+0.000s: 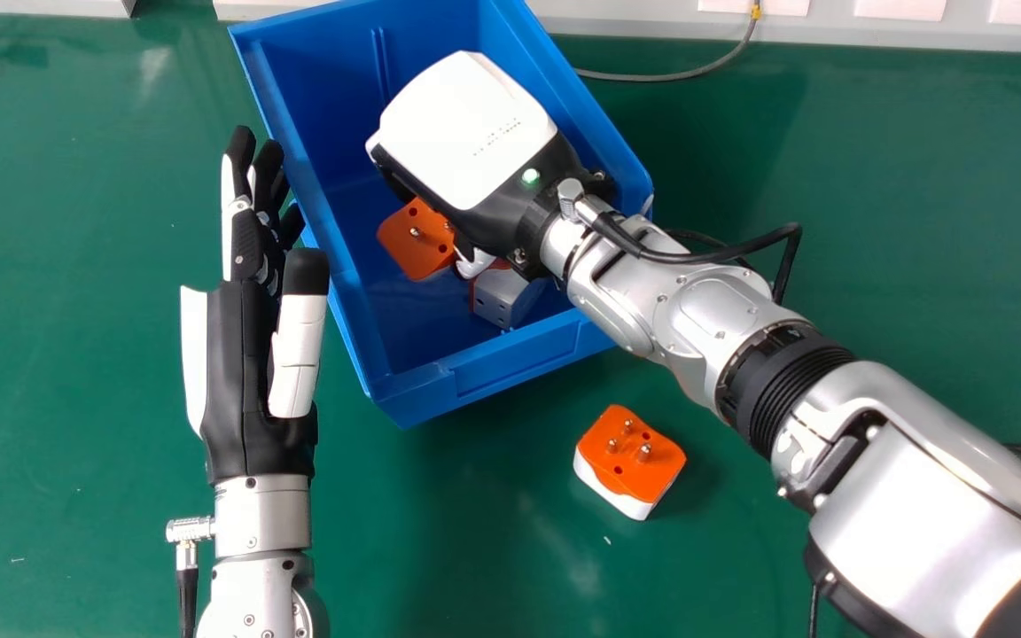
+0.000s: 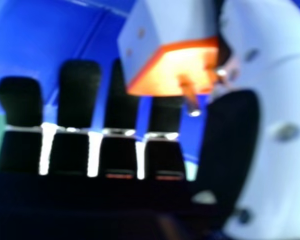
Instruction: Pick all objects and put in blue box
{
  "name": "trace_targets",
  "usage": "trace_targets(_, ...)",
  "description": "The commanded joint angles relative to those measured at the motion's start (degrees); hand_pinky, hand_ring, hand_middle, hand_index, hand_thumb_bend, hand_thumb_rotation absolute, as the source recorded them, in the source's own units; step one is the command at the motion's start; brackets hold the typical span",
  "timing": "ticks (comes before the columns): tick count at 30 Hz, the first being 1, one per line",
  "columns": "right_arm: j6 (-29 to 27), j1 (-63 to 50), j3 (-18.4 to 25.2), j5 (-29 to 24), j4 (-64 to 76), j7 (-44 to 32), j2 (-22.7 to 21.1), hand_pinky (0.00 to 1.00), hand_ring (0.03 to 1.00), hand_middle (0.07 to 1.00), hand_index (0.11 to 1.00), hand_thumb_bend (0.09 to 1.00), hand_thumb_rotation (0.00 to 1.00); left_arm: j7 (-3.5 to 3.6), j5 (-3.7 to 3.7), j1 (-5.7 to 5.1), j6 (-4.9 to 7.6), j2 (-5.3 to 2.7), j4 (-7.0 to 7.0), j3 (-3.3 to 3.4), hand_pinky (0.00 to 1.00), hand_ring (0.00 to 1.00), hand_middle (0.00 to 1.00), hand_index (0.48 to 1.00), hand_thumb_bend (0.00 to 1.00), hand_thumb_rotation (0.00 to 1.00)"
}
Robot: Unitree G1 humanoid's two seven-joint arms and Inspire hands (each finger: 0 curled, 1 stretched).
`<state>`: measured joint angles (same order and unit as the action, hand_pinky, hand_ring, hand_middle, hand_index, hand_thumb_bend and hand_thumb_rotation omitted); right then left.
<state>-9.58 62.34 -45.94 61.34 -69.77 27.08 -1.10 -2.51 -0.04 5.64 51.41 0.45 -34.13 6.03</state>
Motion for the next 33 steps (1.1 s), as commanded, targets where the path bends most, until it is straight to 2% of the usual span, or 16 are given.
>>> trace_targets(1, -0.31, 2.98, -0.13, -0.67, 0.08, 0.83, 0.57, 0.23, 0.309, 0.417, 0.496, 0.529, 0.0, 0.11, 0.46, 0.66, 1.05, -0.01, 0.27, -0.24, 0.94, 0.97, 0.98, 0.981, 0.91, 0.93)
trace_targets(7, -0.69, 2.9, -1.36, -0.05, -0.73, 2.59, 0.67, 0.27, 0.363, 0.453, 0.49, 0.53, 0.0, 0.12, 0.2, 0.76, 1.11, -0.1, 0.28, -0.23, 0.94, 0.98, 0.98, 0.983, 0.92, 0.93)
trace_targets(14, -1.51, 2.72, -1.63, -0.89, -1.29, 3.63, 1.13, 0.28, 0.375, 0.471, 0.497, 0.525, 0.0, -0.25, 0.66, 0.96, 1.52, -0.17, -0.3, -0.28, 0.94, 0.98, 0.98, 0.983, 0.92, 0.93)
trace_targets(19, -1.5, 2.82, -1.88, -0.87, -1.77, 3.6, 1.66, 0.28, 0.38, 0.481, 0.504, 0.522, 0.0, -0.09, 0.28, 0.9, 1.58, -0.24, -0.23, -0.28, 0.94, 0.98, 0.98, 0.982, 0.92, 0.93)
trace_targets(23, -1.79, 2.75, -3.01, 0.13, -2.14, 4.62, 1.67, 0.28, 0.386, 0.487, 0.511, 0.52, 0.0, -0.59, 1.04, 0.73, 1.8, -0.09, -0.24, -0.2, 0.94, 0.97, 0.98, 0.981, 0.91, 0.93)
trace_targets(27, -2.36, 2.74, -3.85, 0.19, -2.46, 4.88, 1.69, 0.28, 0.385, 0.484, 0.514, 0.519, 0.0, -0.96, 1.4, 0.61, 1.46, -0.1, 0.05, -0.25, 0.94, 0.97, 0.98, 0.981, 0.91, 0.93)
trace_targets(30, -2.01, 2.71, -4.52, 0.47, -2.59, 5.31, 1.89, 0.29, 0.387, 0.483, 0.516, 0.519, 0.0, -0.94, 1.21, 0.57, 1.44, -0.21, 0.23, -0.36, 0.94, 0.97, 0.98, 0.982, 0.91, 0.93)
trace_targets(33, -0.56, 3.24, -5.0, 0.35, -3.07, 0.19, 2.56, 0.27, 0.379, 0.473, 0.52, 0.518, 0.0, -0.92, 0.99, 0.68, 1.51, -0.28, 0.19, -0.4, 0.94, 0.97, 0.97, 0.981, 0.91, 0.93)
